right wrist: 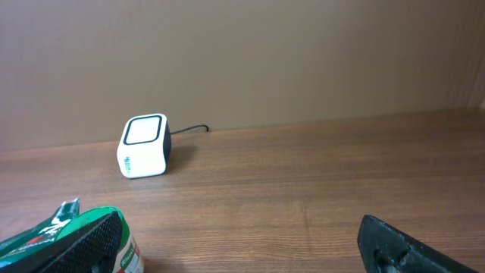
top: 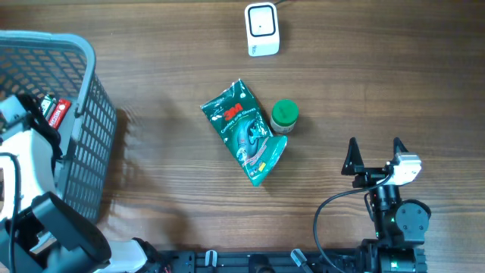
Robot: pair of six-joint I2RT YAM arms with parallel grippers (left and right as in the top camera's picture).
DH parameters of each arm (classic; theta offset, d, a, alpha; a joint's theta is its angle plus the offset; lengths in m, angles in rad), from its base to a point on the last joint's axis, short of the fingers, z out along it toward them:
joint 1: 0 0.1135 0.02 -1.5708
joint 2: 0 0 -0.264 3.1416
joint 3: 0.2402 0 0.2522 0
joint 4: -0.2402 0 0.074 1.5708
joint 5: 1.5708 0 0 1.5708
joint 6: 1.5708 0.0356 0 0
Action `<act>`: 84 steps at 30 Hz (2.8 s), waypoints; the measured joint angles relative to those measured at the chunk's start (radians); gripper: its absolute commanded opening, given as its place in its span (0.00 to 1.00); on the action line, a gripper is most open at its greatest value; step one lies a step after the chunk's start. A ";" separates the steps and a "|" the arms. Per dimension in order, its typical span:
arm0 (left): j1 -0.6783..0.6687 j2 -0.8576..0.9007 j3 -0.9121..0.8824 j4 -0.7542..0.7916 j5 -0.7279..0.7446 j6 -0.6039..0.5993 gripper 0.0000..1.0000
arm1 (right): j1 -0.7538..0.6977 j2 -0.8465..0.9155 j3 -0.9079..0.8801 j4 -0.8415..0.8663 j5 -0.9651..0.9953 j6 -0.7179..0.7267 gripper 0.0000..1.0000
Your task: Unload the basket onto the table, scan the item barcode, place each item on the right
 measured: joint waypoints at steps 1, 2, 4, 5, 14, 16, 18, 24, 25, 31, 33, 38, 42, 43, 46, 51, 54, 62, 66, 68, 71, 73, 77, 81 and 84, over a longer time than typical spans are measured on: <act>0.004 0.000 -0.032 0.028 0.000 -0.001 0.93 | 0.000 0.000 0.000 0.000 0.000 0.000 1.00; 0.006 0.002 -0.058 0.045 -0.001 0.002 0.95 | 0.000 0.000 0.000 0.000 0.000 0.000 1.00; 0.017 0.002 -0.096 0.082 -0.001 0.001 1.00 | 0.000 0.000 0.000 0.000 0.000 0.000 1.00; 0.022 0.002 -0.098 0.089 0.000 0.000 1.00 | 0.000 0.000 0.000 0.000 0.000 0.000 1.00; 0.066 0.016 -0.099 0.196 0.006 0.041 1.00 | 0.000 0.000 0.000 0.000 0.000 0.000 1.00; 0.066 0.041 -0.099 0.217 0.013 0.064 1.00 | 0.000 0.000 0.000 0.000 0.000 0.000 1.00; 0.066 0.075 -0.099 0.227 0.016 0.078 0.98 | 0.000 0.000 0.000 0.000 0.000 0.000 1.00; 0.068 0.125 -0.100 0.228 0.011 0.097 0.04 | 0.000 0.000 0.000 0.000 0.000 0.000 1.00; 0.068 0.125 -0.100 0.230 0.012 0.099 0.04 | 0.000 0.000 0.000 0.000 0.000 0.000 0.99; 0.068 0.113 -0.065 0.160 0.024 0.104 0.09 | 0.000 0.000 0.000 0.000 0.000 0.000 1.00; 0.068 0.061 -0.035 0.143 0.023 0.103 0.69 | 0.000 0.000 0.000 0.000 0.000 0.000 1.00; 0.070 -0.004 -0.011 0.148 0.023 0.114 0.64 | 0.000 0.000 0.000 0.000 0.000 0.000 1.00; 0.071 0.022 -0.011 0.169 0.023 0.123 0.62 | 0.000 0.000 0.000 0.000 0.000 0.000 1.00; 0.073 0.034 -0.011 0.171 0.023 0.123 0.61 | 0.000 0.000 0.000 0.000 0.000 0.000 1.00; 0.090 0.082 -0.011 0.174 0.023 0.124 0.49 | 0.000 0.000 0.000 0.000 0.000 0.000 1.00; 0.152 0.140 -0.011 0.180 0.023 0.132 0.33 | 0.000 0.000 0.000 0.000 0.000 0.000 1.00; 0.173 0.145 -0.011 0.181 0.039 0.132 0.26 | 0.000 0.000 0.000 0.000 0.000 0.000 1.00; 0.181 0.145 -0.011 0.161 0.095 0.137 0.04 | 0.000 0.000 0.000 0.000 0.000 0.000 1.00; 0.180 0.137 -0.036 0.189 0.089 0.138 0.04 | 0.000 0.000 0.000 0.000 0.000 0.000 0.99; 0.180 0.129 -0.047 0.194 0.086 0.138 0.04 | 0.000 0.000 0.000 0.000 0.000 0.000 1.00; 0.180 0.124 -0.047 0.188 0.087 0.153 0.04 | 0.000 0.000 0.000 0.000 0.000 0.000 1.00; 0.178 0.114 -0.047 0.178 0.095 0.162 0.04 | 0.000 0.000 0.000 0.000 0.000 0.000 1.00; 0.151 0.089 -0.050 0.193 0.164 0.169 0.04 | 0.000 0.000 0.000 0.000 0.000 0.000 1.00; 0.049 0.083 -0.050 0.233 0.212 0.175 0.04 | 0.000 0.000 0.000 0.000 0.000 0.000 1.00; -0.023 0.083 -0.050 0.255 0.222 0.175 0.14 | 0.000 0.000 0.000 0.000 0.000 0.000 1.00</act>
